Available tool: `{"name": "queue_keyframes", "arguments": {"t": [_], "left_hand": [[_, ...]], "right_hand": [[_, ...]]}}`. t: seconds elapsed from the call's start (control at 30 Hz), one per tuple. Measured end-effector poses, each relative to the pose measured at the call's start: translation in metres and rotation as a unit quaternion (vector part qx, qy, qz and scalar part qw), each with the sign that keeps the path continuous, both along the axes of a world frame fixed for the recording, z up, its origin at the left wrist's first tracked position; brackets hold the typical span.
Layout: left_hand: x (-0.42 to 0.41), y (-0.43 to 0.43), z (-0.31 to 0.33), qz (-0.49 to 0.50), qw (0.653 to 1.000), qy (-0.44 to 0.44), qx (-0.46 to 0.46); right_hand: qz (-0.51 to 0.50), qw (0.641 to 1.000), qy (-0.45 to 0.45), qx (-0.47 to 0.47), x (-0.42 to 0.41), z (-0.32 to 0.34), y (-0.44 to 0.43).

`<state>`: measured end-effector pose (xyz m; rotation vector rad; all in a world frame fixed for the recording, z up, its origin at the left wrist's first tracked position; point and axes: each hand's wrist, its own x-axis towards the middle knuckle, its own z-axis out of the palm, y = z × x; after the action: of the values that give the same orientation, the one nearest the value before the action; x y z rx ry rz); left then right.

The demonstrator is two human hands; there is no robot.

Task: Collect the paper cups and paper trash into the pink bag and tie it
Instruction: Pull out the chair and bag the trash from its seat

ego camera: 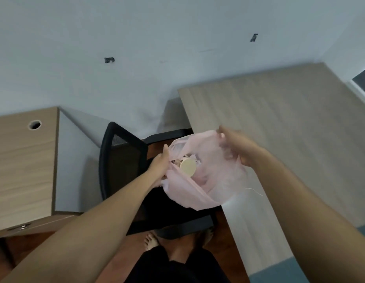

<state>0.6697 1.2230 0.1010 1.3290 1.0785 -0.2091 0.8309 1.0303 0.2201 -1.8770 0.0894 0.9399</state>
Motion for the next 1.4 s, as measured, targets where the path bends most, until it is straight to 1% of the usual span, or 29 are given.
{"name": "queue_keyframes", "arguments": {"t": [0.07,0.13,0.17,0.27,0.3,0.43,0.53,0.67,0.73,0.77,0.83,0.9,1.0,1.1,1.2,1.27,1.3,1.4], "left_hand": [[-0.013,-0.002,0.014,-0.044,0.999,-0.01,0.006],[-0.026,-0.006,0.004,-0.09,0.995,-0.038,0.027],[-0.033,-0.004,-0.012,-0.116,0.991,-0.053,0.034],[-0.046,0.008,-0.082,-0.173,0.983,-0.015,0.066],[-0.048,0.007,-0.09,-0.186,0.98,-0.012,0.074],[-0.053,-0.009,-0.072,-0.187,0.978,-0.012,0.089],[-0.054,-0.011,-0.09,-0.245,0.956,-0.022,0.162],[-0.05,-0.017,-0.107,-0.234,0.925,-0.05,0.294],[-0.047,-0.018,-0.118,-0.247,0.905,-0.076,0.336],[-0.047,-0.018,-0.127,-0.256,0.899,-0.084,0.344],[-0.049,-0.018,-0.147,-0.256,0.9,-0.077,0.344],[-0.049,-0.016,-0.166,-0.239,0.911,-0.047,0.332],[-0.045,-0.02,-0.179,-0.231,0.913,0.012,0.336],[-0.047,-0.028,-0.185,-0.237,0.918,-0.007,0.319],[-0.055,-0.035,-0.207,-0.268,0.904,-0.04,0.33],[-0.051,-0.044,-0.209,-0.274,0.914,-0.029,0.297],[-0.046,-0.05,-0.205,-0.277,0.919,-0.019,0.281],[-0.037,-0.064,-0.21,-0.272,0.92,-0.012,0.281]], "right_hand": [[0.046,0.997,-0.031,-0.054,-0.012,-0.017,-0.007],[0.096,0.988,-0.064,-0.102,-0.021,-0.038,-0.016],[0.117,0.983,-0.077,-0.122,-0.025,-0.05,-0.021],[0.143,0.965,-0.132,-0.177,-0.03,-0.093,-0.035],[0.143,0.959,-0.15,-0.193,-0.03,-0.107,-0.039],[0.12,0.944,-0.179,-0.248,-0.03,-0.16,-0.057],[0.091,0.945,-0.182,-0.256,-0.026,-0.187,-0.067],[0.028,0.952,-0.189,-0.239,-0.024,-0.206,-0.081],[0.007,0.947,-0.233,-0.221,-0.021,-0.21,-0.086],[0.015,0.942,-0.258,-0.216,-0.019,-0.212,-0.087],[0.059,0.935,-0.287,-0.201,-0.013,-0.221,-0.09],[0.11,0.93,-0.291,-0.194,-0.006,-0.231,-0.092],[0.16,0.917,-0.282,-0.233,0.006,-0.253,-0.096],[0.198,0.89,-0.3,-0.281,0.015,-0.271,-0.097],[0.201,0.876,-0.32,-0.299,0.02,-0.283,-0.096],[0.194,0.864,-0.341,-0.317,0.02,-0.29,-0.092],[0.195,0.854,-0.349,-0.334,0.019,-0.295,-0.09],[0.185,0.813,-0.382,-0.399,0.013,-0.311,-0.08]]}}
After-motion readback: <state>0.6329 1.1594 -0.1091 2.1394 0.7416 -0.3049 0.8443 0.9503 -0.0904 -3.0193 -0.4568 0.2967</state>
